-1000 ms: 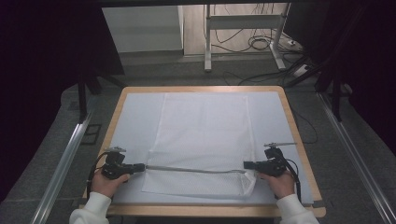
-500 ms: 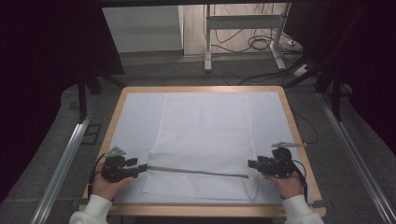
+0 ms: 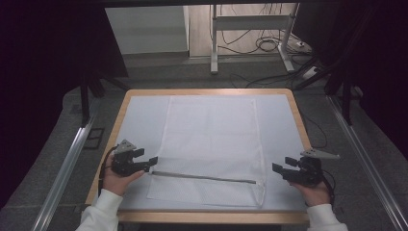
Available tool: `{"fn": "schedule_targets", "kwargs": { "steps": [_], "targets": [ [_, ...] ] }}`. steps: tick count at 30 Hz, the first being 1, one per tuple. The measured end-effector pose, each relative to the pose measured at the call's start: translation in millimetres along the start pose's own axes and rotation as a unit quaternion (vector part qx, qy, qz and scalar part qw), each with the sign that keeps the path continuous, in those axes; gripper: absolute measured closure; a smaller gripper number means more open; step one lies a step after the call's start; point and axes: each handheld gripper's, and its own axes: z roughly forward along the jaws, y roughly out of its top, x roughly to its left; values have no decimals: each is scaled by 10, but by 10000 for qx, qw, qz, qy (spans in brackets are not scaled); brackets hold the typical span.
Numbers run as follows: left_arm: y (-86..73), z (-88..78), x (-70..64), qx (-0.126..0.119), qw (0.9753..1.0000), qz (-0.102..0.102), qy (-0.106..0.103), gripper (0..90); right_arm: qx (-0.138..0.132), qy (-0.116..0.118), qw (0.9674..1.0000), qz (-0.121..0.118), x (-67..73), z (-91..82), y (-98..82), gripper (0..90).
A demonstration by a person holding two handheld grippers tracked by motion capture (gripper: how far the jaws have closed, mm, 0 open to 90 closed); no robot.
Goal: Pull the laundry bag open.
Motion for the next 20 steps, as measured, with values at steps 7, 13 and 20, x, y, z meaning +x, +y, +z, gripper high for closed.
{"fn": "schedule_targets", "kwargs": {
  "steps": [7,13,20],
  "targets": [
    [-33,45,81,105,9999,-48,47,293,-4,-135,9999,-107,-32,39,-36,285],
    [-62,15,88,45,9999,-114,58,291,-66,-84,9998,-170,-12,40,-35,278],
    [-91,34,76,71,9999,-57,110,255,-38,-112,9998,-159,-10,60,-44,218]
  ]
}}
